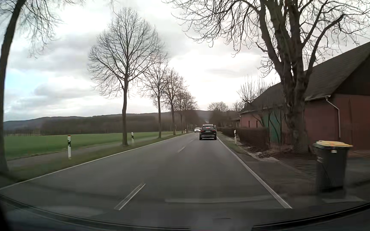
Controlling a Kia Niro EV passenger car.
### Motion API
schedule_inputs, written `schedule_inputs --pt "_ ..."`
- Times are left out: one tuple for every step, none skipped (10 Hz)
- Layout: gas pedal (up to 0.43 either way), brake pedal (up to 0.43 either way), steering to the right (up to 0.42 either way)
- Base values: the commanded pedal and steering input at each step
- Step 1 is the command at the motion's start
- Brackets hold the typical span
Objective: Follow the waypoints while adhering to traffic rules and regulations
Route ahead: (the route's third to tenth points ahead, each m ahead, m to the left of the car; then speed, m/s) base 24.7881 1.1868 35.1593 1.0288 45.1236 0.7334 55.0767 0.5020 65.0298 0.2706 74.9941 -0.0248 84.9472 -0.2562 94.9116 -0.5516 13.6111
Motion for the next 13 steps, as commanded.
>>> schedule_inputs --pt "0.15 0.0 0.012" --pt "0.15 0.0 0.011" --pt "0.15 0.0 0.011" --pt "0.15 0.0 0.009" --pt "0.15 0.0 0.007" --pt "0.15 0.0 0.007" --pt "0.15 0.0 0.007" --pt "0.15 0.0 0.007" --pt "0.15 0.0 0.007" --pt "0.15 0.0 0.007" --pt "0.15 0.0 0.007" --pt "0.15 0.0 0.007" --pt "0.15 0.0 0.006"
